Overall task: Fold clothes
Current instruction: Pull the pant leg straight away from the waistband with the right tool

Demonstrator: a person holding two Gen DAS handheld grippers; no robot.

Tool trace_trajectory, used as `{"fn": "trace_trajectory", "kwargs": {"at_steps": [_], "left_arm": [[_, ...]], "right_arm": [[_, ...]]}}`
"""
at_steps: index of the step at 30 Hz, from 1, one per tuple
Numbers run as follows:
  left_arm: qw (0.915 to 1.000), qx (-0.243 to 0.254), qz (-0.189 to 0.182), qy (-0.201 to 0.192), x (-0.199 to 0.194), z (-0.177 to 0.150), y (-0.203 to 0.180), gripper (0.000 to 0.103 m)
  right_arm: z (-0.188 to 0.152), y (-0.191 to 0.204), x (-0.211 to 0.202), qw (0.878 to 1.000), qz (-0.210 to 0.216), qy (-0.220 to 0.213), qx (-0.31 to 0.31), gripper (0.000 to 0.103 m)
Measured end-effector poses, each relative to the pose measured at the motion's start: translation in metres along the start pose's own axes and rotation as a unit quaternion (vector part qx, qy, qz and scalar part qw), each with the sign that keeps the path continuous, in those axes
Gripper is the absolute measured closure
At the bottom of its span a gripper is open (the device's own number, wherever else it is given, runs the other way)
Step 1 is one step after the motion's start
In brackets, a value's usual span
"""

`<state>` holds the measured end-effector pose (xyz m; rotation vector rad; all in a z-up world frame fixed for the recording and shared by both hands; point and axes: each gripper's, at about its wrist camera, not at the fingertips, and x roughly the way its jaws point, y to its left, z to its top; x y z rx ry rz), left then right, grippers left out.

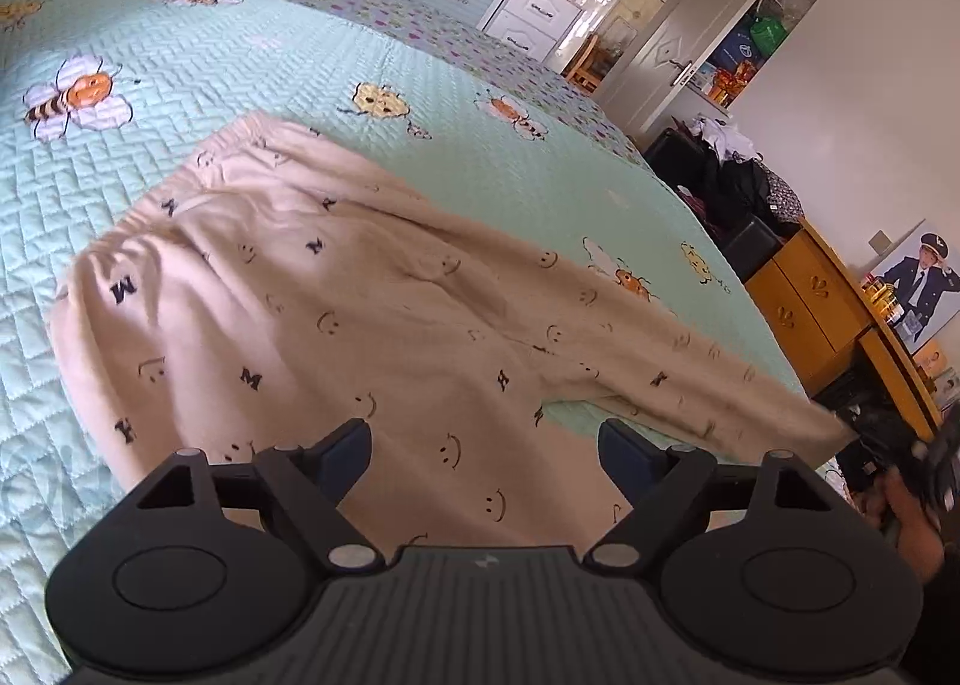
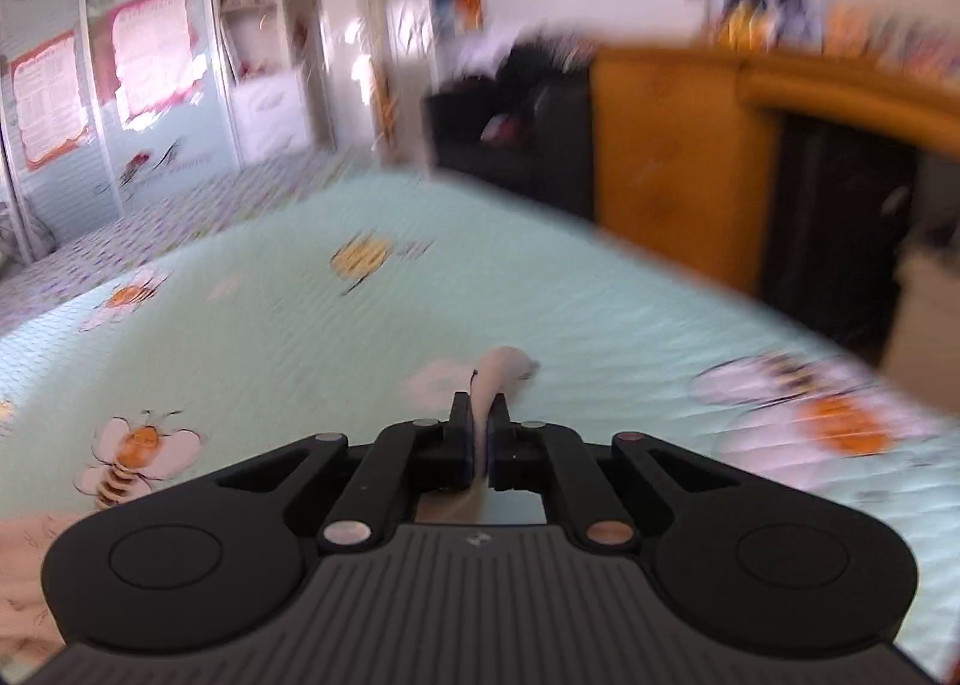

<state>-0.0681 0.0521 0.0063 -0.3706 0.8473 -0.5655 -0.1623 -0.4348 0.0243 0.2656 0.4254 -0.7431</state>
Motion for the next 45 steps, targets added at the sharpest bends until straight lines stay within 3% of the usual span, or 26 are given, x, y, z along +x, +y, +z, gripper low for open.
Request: {"fn": "trace_trajectory", "kwargs": {"at_steps": [2,3,7,14,17,21,22,23,24,25,28,32,37,38,39,41,42,45], "left_arm": [[1.0000,-0.004,-0.001,0.003,-0.001,-0.002,-0.001,0.018],[1.0000,-0.002,-0.003,0.001,-0.004,-0.003,-0.002,0.018],[1.0000,0.003,-0.006,-0.002,-0.013,-0.008,-0.006,0.018],[0.9999,0.003,0.002,0.009,-0.010,-0.014,-0.011,0.018],[0.9999,0.006,0.003,0.014,-0.004,-0.014,-0.017,0.018],[0.9996,0.006,0.007,0.027,0.005,-0.016,-0.028,0.018],[0.9995,0.008,0.008,0.031,0.007,-0.018,-0.030,0.018],[0.9993,0.009,0.012,0.034,0.007,-0.019,-0.031,0.018],[0.9992,0.010,0.018,0.036,0.008,-0.020,-0.032,0.018],[0.9990,0.009,0.023,0.037,0.008,-0.021,-0.032,0.018],[0.9987,0.002,0.034,0.037,0.008,-0.021,-0.031,0.018],[0.9984,-0.002,0.041,0.038,0.010,-0.019,-0.033,0.018],[0.9978,0.002,0.059,0.030,0.008,-0.013,-0.041,0.018],[0.9978,0.001,0.060,0.026,0.006,-0.012,-0.042,0.018],[0.9980,-0.001,0.059,0.022,0.004,-0.012,-0.043,0.018],[0.9982,-0.003,0.057,0.015,0.000,-0.012,-0.045,0.018],[0.9982,0.000,0.058,0.014,0.000,-0.012,-0.045,0.018],[0.9978,-0.001,0.064,0.017,0.001,-0.014,-0.041,0.018]], "right_arm": [[-0.006,-0.005,0.001,0.998,0.053,0.031,-0.019,0.050],[-0.005,-0.012,0.001,0.997,0.065,0.037,-0.015,0.049],[0.013,-0.052,-0.007,0.999,0.034,0.013,0.012,0.047],[0.020,-0.104,0.004,0.989,0.090,0.072,-0.095,0.045],[0.012,-0.122,0.020,0.985,0.104,0.109,-0.084,0.045],[0.002,-0.123,0.047,0.985,0.110,0.120,-0.065,0.045],[0.000,-0.121,0.053,0.982,0.126,0.126,-0.061,0.046],[-0.002,-0.119,0.059,0.979,0.146,0.131,-0.059,0.055],[-0.001,-0.115,0.063,0.975,0.165,0.138,-0.063,0.079],[0.000,-0.112,0.067,0.970,0.184,0.146,-0.068,0.091],[0.003,-0.105,0.070,0.966,0.200,0.144,-0.075,0.093],[0.033,-0.105,0.083,0.971,0.204,0.121,-0.034,0.093],[0.116,-0.096,0.128,0.980,0.183,0.073,0.009,0.091],[0.126,-0.097,0.138,0.984,0.162,0.076,0.021,0.085],[0.134,-0.099,0.148,0.987,0.138,0.080,0.033,0.072],[0.130,-0.104,0.161,0.989,0.083,0.115,0.045,0.061],[0.122,-0.108,0.161,0.989,0.069,0.120,0.048,0.061],[0.086,-0.120,0.135,0.989,0.087,0.105,0.055,0.060]]}}
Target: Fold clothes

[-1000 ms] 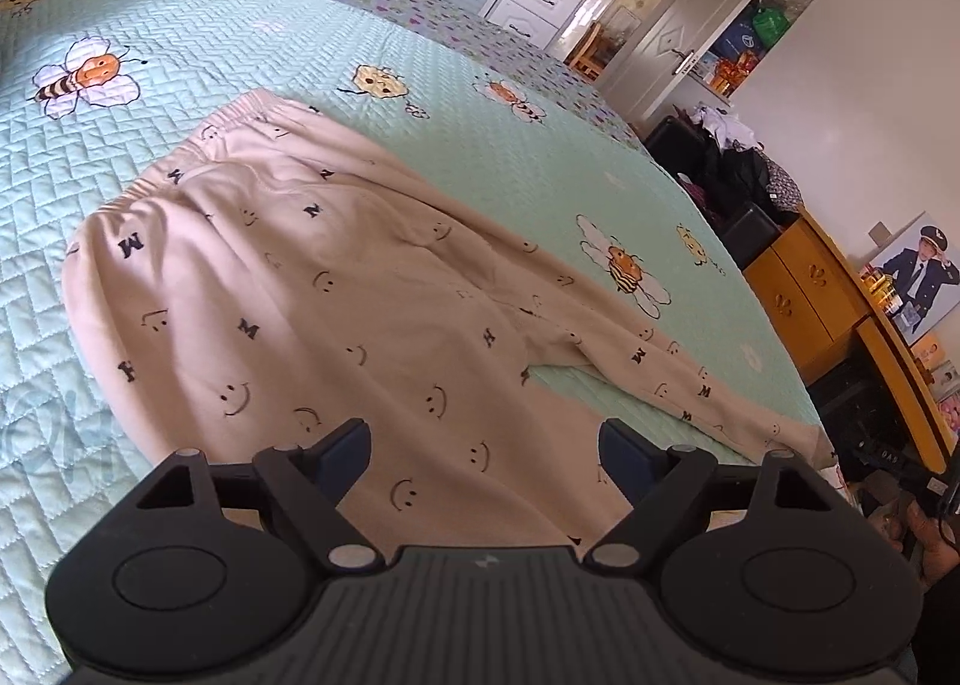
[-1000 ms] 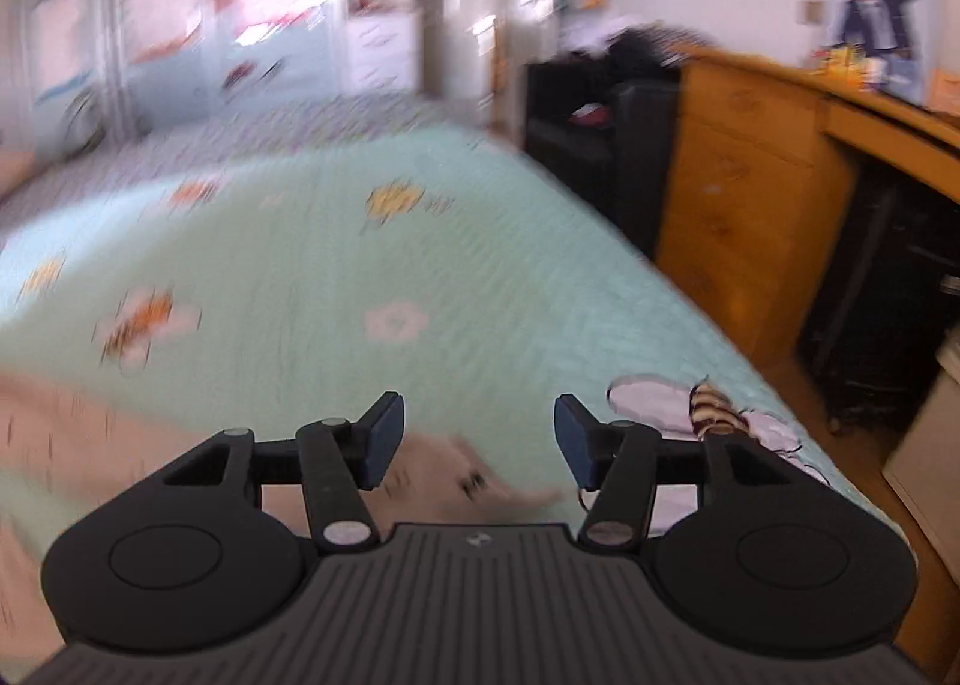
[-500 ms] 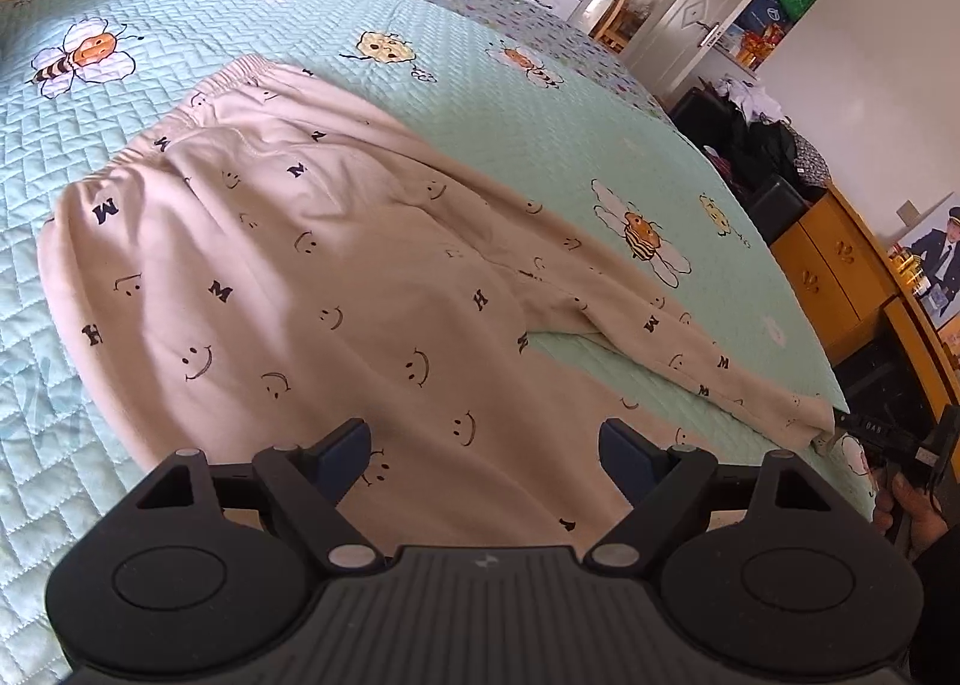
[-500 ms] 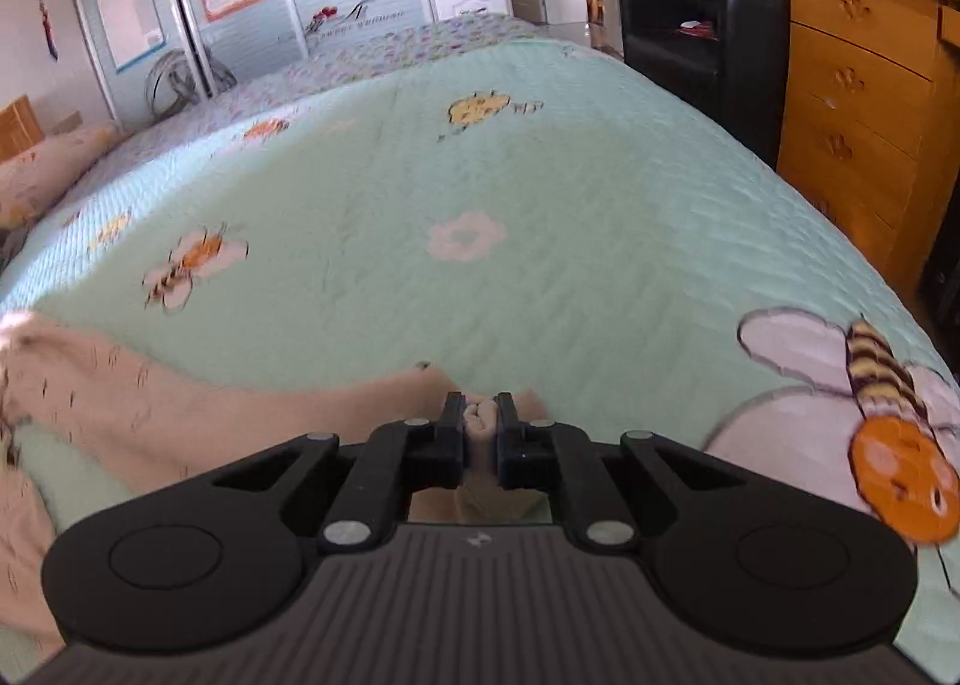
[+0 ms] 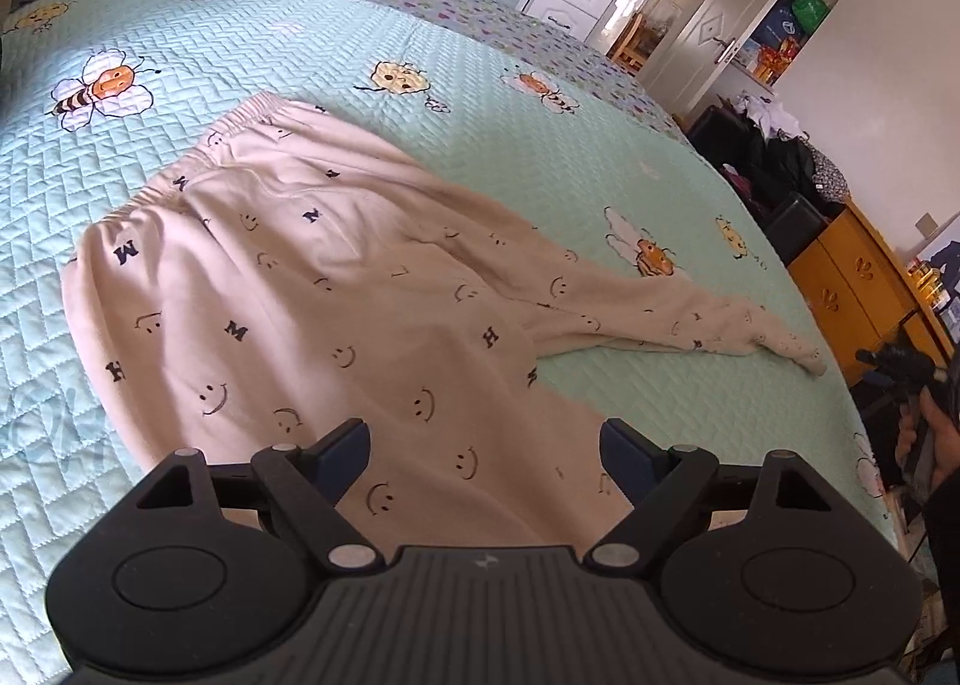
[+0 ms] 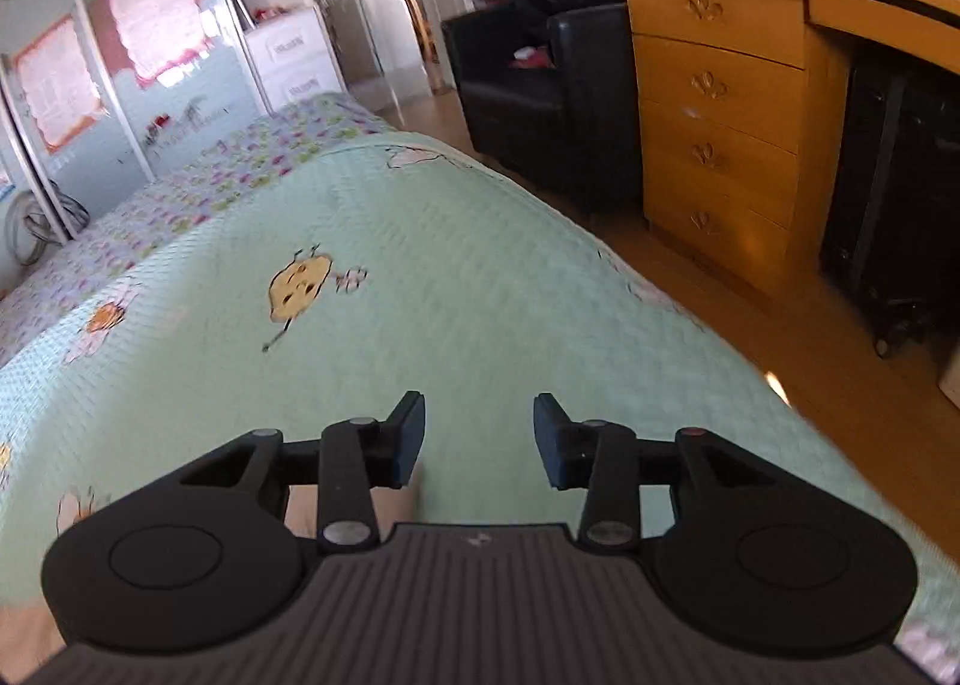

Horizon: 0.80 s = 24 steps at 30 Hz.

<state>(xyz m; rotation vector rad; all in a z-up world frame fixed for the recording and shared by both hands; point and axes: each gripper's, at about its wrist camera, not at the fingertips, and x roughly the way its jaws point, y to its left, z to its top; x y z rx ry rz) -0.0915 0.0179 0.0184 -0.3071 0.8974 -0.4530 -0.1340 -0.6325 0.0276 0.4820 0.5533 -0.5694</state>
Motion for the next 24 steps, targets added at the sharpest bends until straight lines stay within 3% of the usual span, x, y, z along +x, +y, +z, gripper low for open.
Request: {"fn": "trace_trajectory", "kwargs": {"at_steps": [5,11,16,22,23,24], "left_arm": [[0.9999,-0.011,-0.008,0.004,0.003,-0.003,-0.001,0.018],[1.0000,0.007,-0.004,0.001,-0.007,-0.008,-0.009,0.018],[0.9997,0.005,0.024,0.005,-0.010,-0.007,-0.001,0.017],[0.9992,0.005,0.035,0.016,0.004,-0.006,-0.007,0.017],[0.9992,0.007,0.034,0.019,0.007,-0.006,-0.010,0.017],[0.9992,0.011,0.032,0.023,0.009,-0.007,-0.013,0.017]], "right_arm": [[-0.048,-0.004,-0.016,0.999,0.030,0.016,0.011,0.055],[-0.042,0.006,0.019,0.998,0.043,0.048,0.015,0.055],[-0.035,0.006,0.043,0.998,0.060,0.030,-0.021,0.054],[-0.027,-0.004,0.061,0.994,0.103,0.022,0.008,0.054],[-0.026,-0.006,0.063,0.993,0.116,0.023,0.021,0.063],[-0.026,-0.007,0.066,0.990,0.134,0.031,0.032,0.088]]}}
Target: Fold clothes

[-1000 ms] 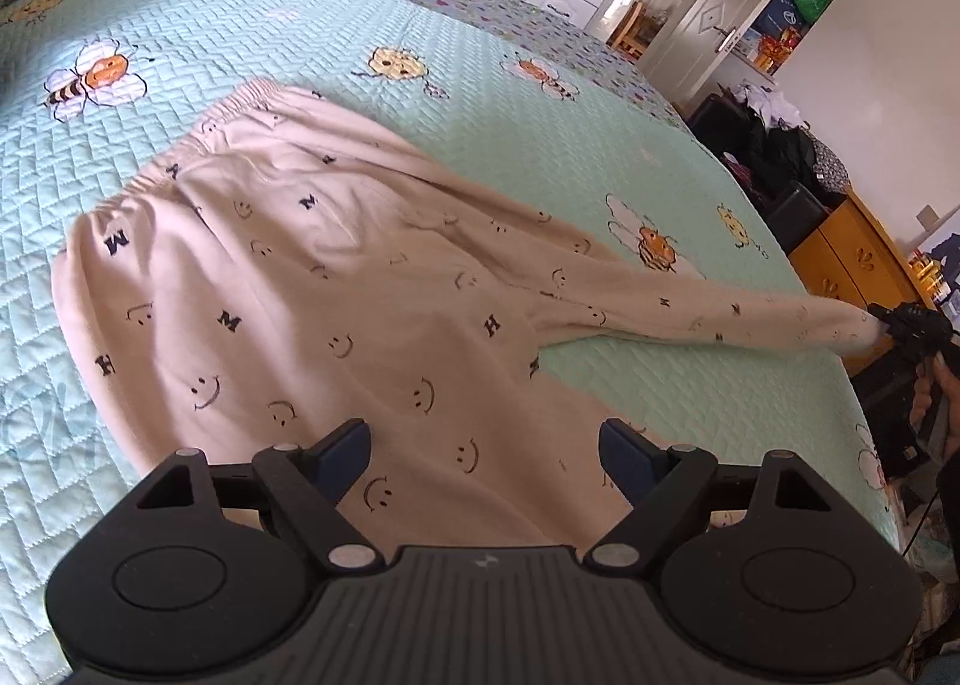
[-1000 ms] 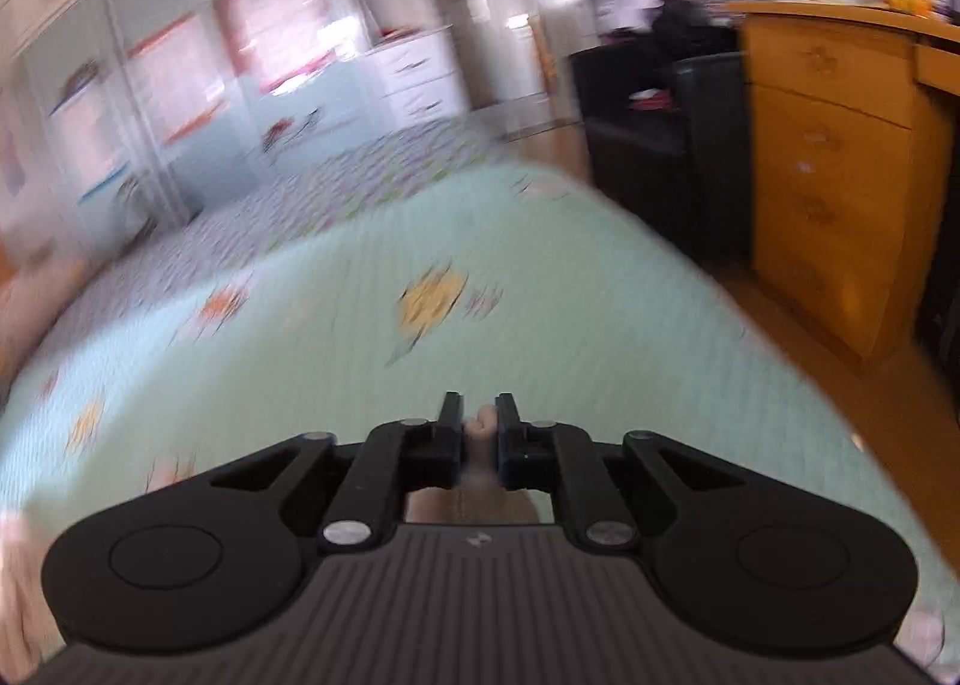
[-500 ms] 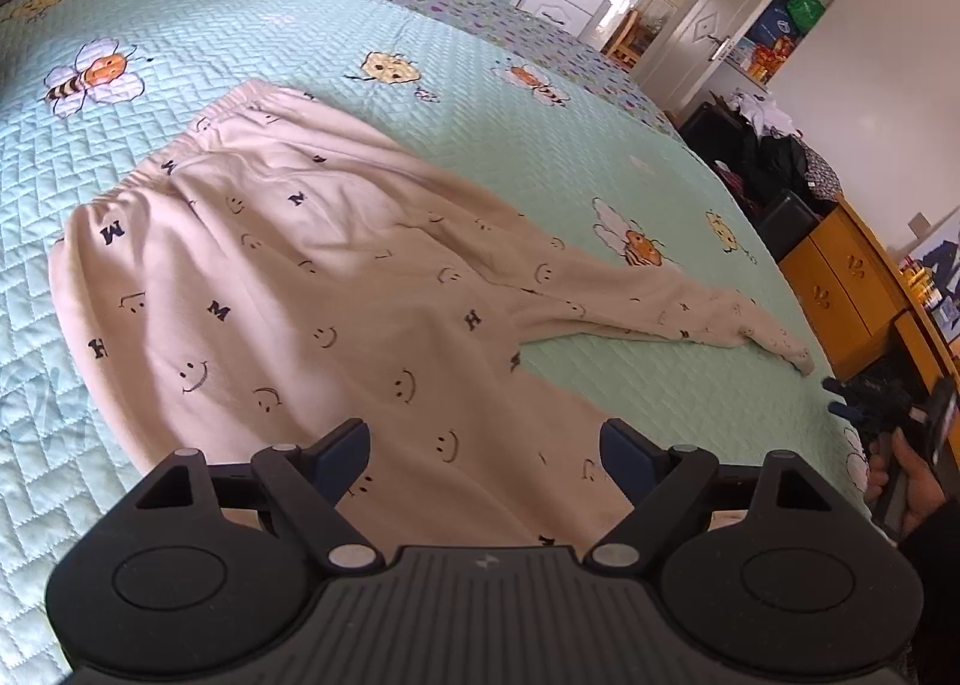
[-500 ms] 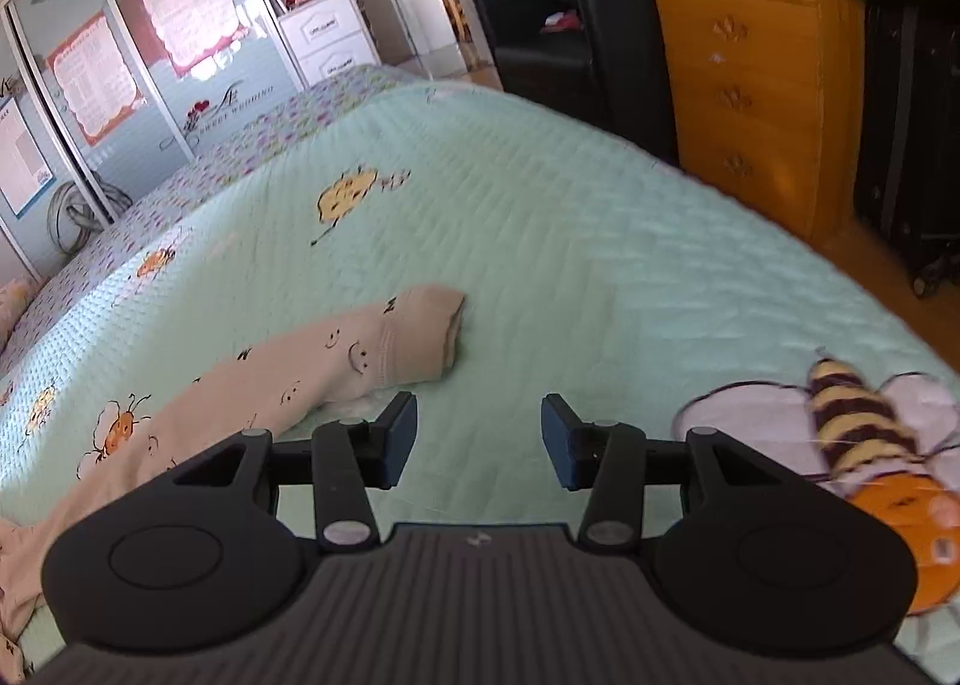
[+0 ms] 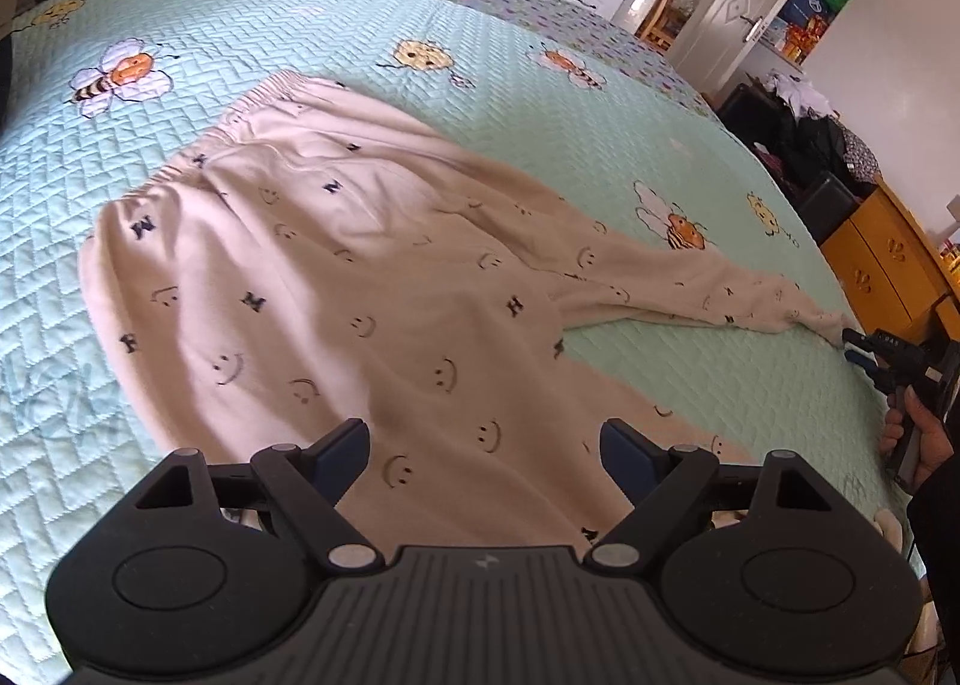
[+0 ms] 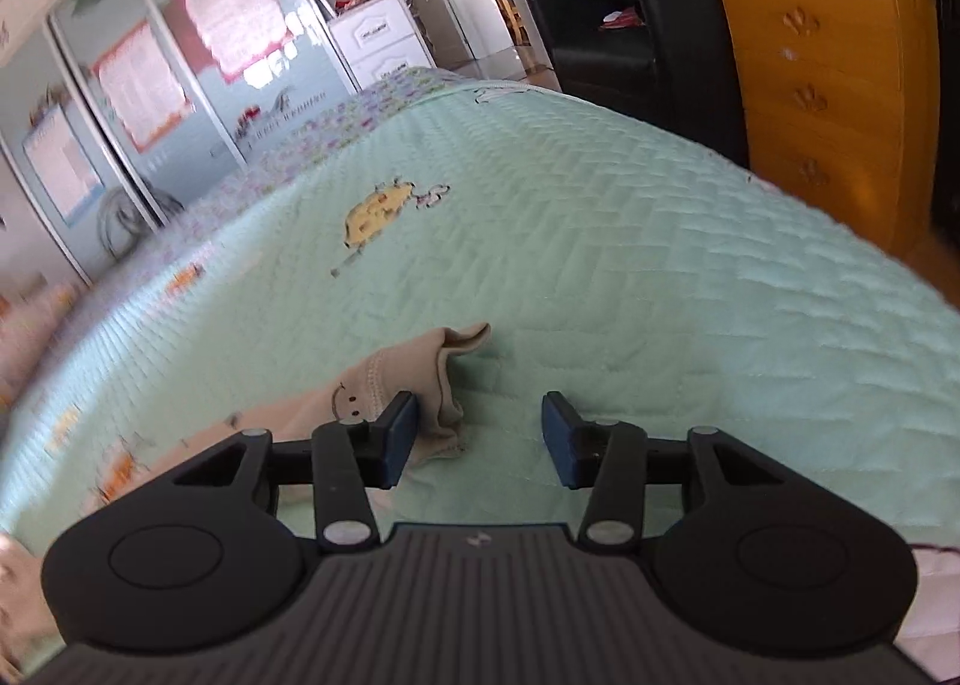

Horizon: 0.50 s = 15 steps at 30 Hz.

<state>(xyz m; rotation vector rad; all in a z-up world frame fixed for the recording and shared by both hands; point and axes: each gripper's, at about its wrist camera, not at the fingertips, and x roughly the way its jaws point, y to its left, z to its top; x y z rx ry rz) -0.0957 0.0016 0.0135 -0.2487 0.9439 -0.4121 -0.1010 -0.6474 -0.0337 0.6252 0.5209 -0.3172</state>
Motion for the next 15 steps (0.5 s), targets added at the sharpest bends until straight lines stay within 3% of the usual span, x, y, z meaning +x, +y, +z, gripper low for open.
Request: {"fn": "trace_trajectory", "kwargs": {"at_steps": [1,9,15], "left_arm": [[1.0000,0.004,-0.002,0.003,0.002,-0.001,-0.003,0.017],[0.9999,0.010,0.001,0.010,0.001,-0.007,-0.007,0.017],[1.0000,0.005,-0.001,0.005,-0.007,-0.008,-0.004,0.016]], "right_arm": [[0.000,-0.001,0.002,1.000,0.011,0.009,0.007,0.096],[0.000,-0.001,-0.016,0.999,0.023,-0.006,0.034,0.098],[0.014,0.010,-0.071,0.999,0.013,-0.027,0.016,0.099]]}}
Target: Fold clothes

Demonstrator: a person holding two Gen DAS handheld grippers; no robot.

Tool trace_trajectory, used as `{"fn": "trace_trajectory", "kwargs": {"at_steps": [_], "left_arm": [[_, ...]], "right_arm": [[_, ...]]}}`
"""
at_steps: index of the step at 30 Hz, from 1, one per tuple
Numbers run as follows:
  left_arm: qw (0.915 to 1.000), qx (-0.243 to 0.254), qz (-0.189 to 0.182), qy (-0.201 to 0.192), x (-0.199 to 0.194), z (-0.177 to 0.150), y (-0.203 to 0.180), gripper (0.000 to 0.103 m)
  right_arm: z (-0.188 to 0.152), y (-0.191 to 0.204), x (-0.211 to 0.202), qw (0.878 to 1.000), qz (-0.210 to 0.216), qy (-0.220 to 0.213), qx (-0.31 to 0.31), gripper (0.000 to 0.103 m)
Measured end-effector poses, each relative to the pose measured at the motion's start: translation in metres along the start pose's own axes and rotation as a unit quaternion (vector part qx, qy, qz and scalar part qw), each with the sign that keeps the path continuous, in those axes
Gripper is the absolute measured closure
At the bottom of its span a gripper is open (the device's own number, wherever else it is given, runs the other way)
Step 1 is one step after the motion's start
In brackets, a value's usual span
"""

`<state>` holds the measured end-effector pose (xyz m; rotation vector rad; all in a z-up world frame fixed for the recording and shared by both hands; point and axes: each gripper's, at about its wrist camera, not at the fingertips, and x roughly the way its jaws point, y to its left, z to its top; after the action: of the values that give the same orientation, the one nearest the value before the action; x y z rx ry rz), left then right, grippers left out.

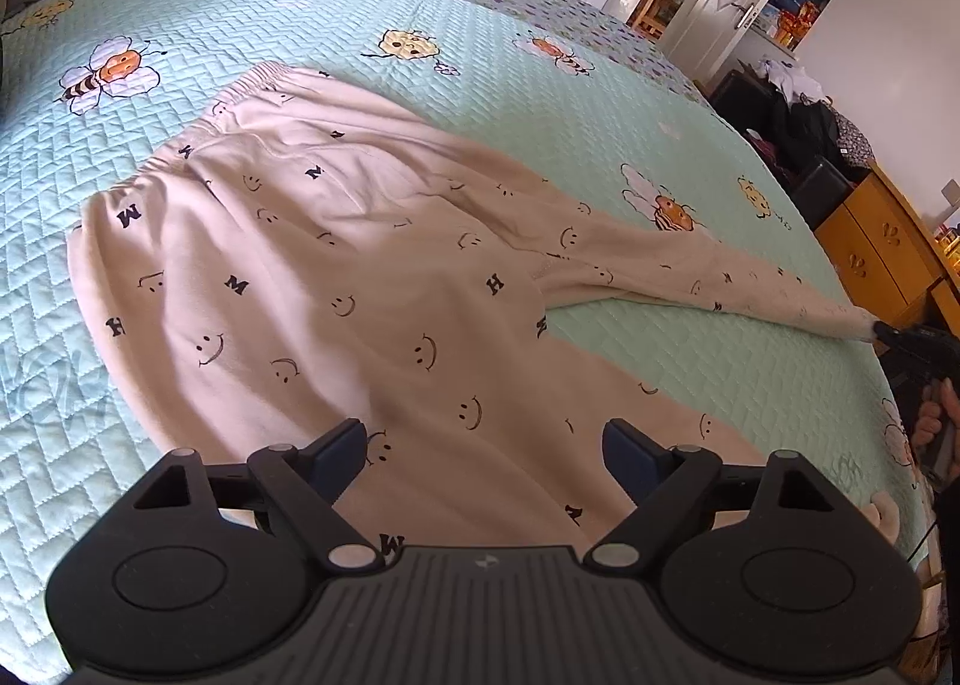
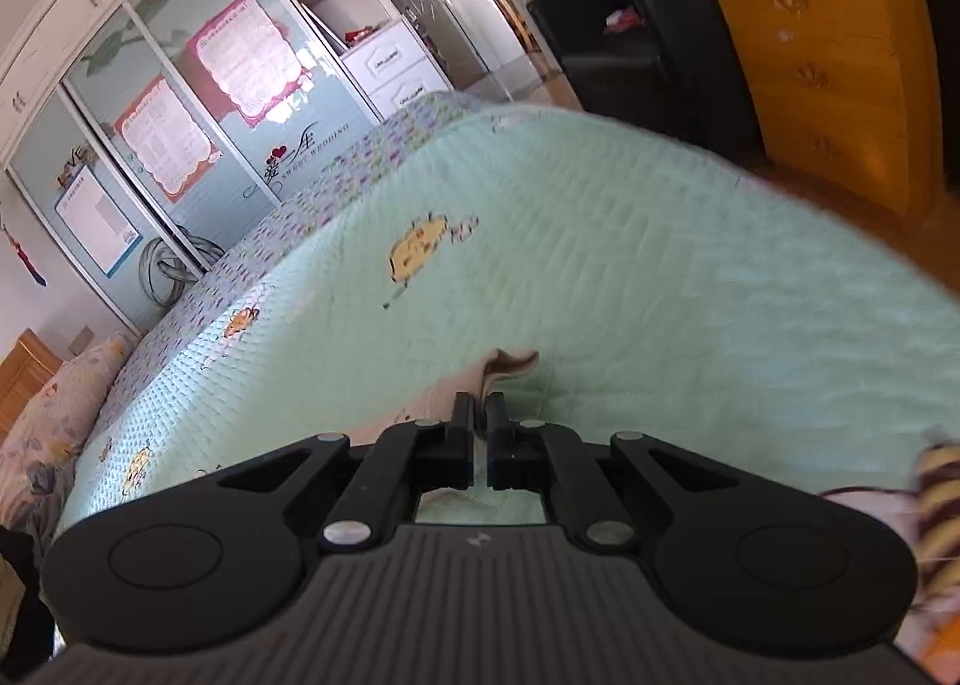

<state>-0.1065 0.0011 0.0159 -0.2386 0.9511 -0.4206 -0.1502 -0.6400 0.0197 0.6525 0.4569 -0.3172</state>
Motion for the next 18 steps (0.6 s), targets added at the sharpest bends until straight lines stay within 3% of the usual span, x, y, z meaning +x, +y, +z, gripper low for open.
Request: {"fn": "trace_trajectory", "kwargs": {"at_steps": [5,10,14,18], "left_arm": [[1.0000,-0.002,-0.005,-0.001,-0.004,-0.003,0.001,0.015],[0.9998,-0.012,-0.017,-0.005,-0.008,-0.007,0.002,0.014],[0.9996,-0.008,-0.019,-0.021,-0.024,-0.005,0.009,0.014],[0.9985,-0.023,-0.001,-0.049,-0.039,0.010,0.028,0.014]], "right_arm": [[0.021,0.017,-0.054,0.998,-0.031,0.003,-0.046,0.099],[-0.001,0.002,-0.024,0.982,-0.141,0.108,-0.071,0.098],[-0.030,0.000,-0.042,0.989,-0.122,0.076,-0.041,0.094],[-0.062,0.025,-0.071,0.997,-0.065,0.035,-0.023,0.092]]}}
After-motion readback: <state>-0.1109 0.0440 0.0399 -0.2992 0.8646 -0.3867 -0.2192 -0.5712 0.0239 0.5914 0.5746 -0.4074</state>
